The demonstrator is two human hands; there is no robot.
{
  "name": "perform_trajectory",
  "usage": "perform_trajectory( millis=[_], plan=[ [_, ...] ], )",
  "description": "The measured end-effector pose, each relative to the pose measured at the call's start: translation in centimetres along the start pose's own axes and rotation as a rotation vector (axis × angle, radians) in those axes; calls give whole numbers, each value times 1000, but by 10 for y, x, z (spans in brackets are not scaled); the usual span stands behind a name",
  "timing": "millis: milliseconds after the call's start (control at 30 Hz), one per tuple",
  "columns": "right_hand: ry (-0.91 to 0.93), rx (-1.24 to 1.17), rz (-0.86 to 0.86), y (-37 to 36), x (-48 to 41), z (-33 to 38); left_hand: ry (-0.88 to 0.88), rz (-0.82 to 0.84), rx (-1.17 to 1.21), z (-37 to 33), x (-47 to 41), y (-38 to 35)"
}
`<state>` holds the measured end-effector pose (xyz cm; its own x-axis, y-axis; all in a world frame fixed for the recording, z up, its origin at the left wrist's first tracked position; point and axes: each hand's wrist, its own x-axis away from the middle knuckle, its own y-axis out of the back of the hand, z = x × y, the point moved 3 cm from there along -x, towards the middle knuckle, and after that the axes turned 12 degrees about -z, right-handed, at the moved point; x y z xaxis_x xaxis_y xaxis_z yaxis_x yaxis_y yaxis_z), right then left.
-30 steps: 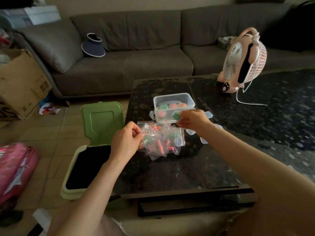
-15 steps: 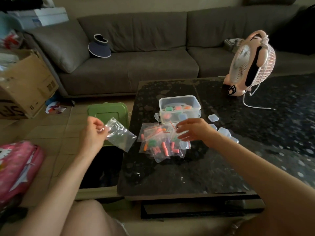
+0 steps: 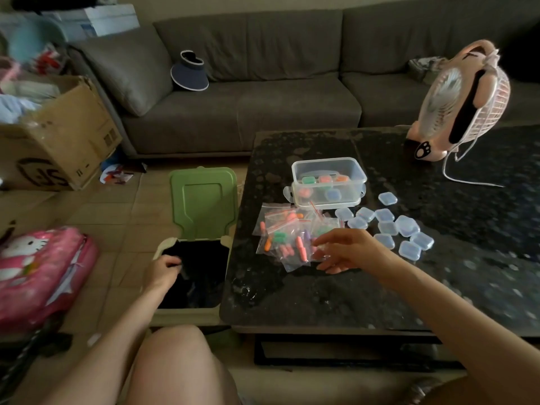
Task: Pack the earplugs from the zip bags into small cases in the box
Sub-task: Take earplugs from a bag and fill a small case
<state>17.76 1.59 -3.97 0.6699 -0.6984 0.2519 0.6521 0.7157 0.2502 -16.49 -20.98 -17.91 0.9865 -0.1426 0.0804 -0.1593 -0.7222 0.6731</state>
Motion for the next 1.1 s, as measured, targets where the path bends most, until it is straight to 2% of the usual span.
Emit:
perform_trajectory(
  millis=[167,400,500,700,867,1100],
  plan=[
    [-9,-17,-34,6,-1,-3,-131,-15,7,-41,11,10],
    [11,-13,-75,11,-4,-5,-568,90,3,-158,81,24],
    [11,20,-136,15,-9,-8,-675,77,-9,-190,126,11],
    [22,205,-227,19,-25,-20,-703,83,-186,-180,165,-53],
    [242,560,-383,20,-27,-24,-678,83,-252,-170,164,-74],
    [339,644,-376,16,-22,-19,-748,-38,-250,-179,170,-71]
  ],
)
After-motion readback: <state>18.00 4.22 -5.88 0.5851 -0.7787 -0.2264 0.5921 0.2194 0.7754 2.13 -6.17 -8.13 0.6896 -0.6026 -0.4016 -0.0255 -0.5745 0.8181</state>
